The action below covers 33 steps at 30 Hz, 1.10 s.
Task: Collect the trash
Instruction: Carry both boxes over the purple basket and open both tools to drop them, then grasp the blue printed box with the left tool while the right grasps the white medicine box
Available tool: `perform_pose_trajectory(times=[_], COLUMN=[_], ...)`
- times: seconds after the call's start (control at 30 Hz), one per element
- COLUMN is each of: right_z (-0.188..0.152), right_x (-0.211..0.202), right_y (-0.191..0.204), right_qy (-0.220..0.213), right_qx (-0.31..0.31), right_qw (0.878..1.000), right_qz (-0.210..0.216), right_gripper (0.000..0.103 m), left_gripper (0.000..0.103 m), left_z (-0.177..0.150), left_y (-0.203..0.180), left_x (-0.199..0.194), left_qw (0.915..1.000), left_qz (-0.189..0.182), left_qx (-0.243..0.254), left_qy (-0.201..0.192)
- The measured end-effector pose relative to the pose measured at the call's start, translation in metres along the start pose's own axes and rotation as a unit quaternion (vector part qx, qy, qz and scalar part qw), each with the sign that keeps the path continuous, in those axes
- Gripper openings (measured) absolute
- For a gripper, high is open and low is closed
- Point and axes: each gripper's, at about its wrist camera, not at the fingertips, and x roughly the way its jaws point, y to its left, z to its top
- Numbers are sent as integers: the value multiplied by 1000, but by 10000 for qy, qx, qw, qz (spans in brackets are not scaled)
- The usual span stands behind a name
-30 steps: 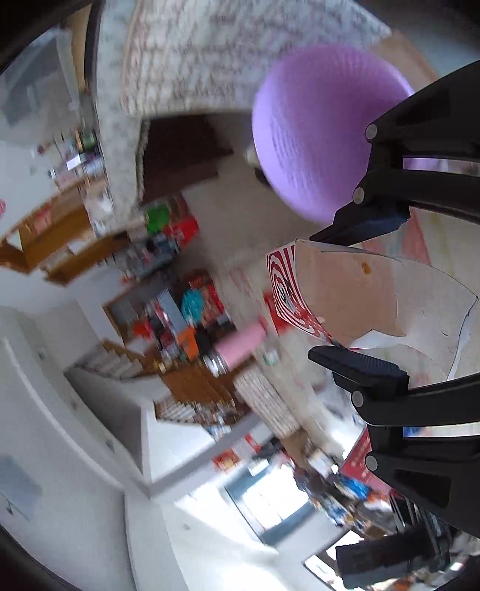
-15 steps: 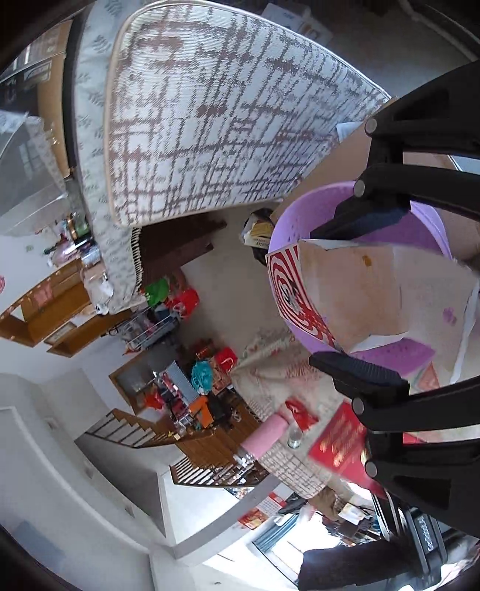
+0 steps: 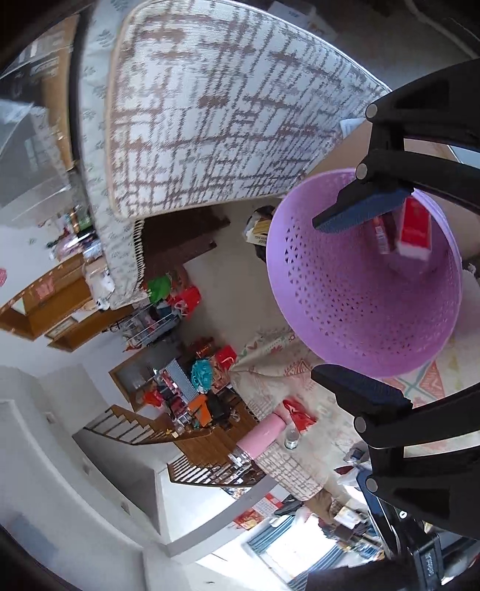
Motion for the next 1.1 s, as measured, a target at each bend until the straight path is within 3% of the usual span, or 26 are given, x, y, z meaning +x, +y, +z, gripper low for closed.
perform_pose_trajectory(times=[0.1, 0.23, 0.43, 0.6, 0.7, 0.83, 1.0, 1.1], right_z=[-8, -21, -47, -75, -91, -111, -119, -119], right_x=[-3, 0, 15, 36, 53, 76, 105, 125], right_y=[20, 58, 113, 150, 167, 198, 237, 261], right_qy=[-97, 70, 495, 987, 1289, 1653, 1873, 1914], right_qx=[-241, -547, -919, -1021, -1005, -1113, -1479, -1884], right_qw=[9997, 9981, 9922, 9847, 9798, 9718, 9628, 9557], right_qz=[-14, 288, 676, 1008, 1151, 1261, 1265, 1200], right_gripper=[82, 84, 85, 85, 85, 85, 85, 85], left_gripper=[70, 72, 76, 76, 76, 76, 76, 76], left_z=[-14, -39, -81, -106, -115, -120, -117, -116], left_y=[17, 52, 121, 178, 209, 228, 220, 220], left_x=[-23, -60, -116, -132, -132, -122, -99, -87], left_qw=[9998, 9974, 9848, 9735, 9714, 9753, 9836, 9839], left_qz=[198, 666, 1667, 2240, 2308, 2149, 1778, 1736], left_qx=[-49, -133, -282, -416, -558, -495, -82, 102], left_qy=[-85, -245, -391, -194, -29, 125, 284, 402])
